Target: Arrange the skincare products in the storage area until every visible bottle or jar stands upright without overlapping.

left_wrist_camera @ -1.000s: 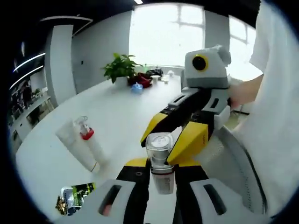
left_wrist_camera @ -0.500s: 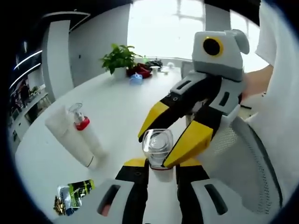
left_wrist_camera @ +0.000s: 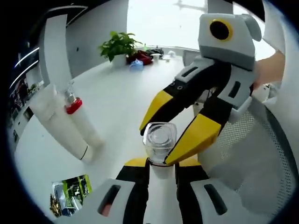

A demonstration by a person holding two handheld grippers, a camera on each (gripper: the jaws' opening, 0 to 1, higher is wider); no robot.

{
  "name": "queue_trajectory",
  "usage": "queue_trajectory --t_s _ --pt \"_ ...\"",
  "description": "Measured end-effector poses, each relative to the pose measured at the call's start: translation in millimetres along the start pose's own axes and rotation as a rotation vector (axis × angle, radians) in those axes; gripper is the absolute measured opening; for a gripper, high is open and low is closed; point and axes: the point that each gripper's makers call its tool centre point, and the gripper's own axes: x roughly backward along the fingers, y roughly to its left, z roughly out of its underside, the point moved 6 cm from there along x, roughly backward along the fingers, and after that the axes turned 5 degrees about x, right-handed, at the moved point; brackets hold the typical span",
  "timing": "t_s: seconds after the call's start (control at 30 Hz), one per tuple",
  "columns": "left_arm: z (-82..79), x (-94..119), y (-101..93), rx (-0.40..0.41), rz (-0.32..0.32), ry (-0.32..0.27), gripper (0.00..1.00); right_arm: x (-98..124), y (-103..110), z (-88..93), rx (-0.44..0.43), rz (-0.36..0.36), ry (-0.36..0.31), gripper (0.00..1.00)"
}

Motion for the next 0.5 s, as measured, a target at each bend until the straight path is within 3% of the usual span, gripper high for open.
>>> queue_trajectory --t_s 0.2,0.5 --pt "1.0 -9.6 13.0 -0.027 0.002 0.022 0.17 -8.4 -11.1 7.0 0.003 0.018 0.021 0.21" --pt "-5.5 -17.3 34.3 -0.043 0.001 0.001 0.18 -17.9 -28.3 1.5 0.02 0.049 0.01 0.21"
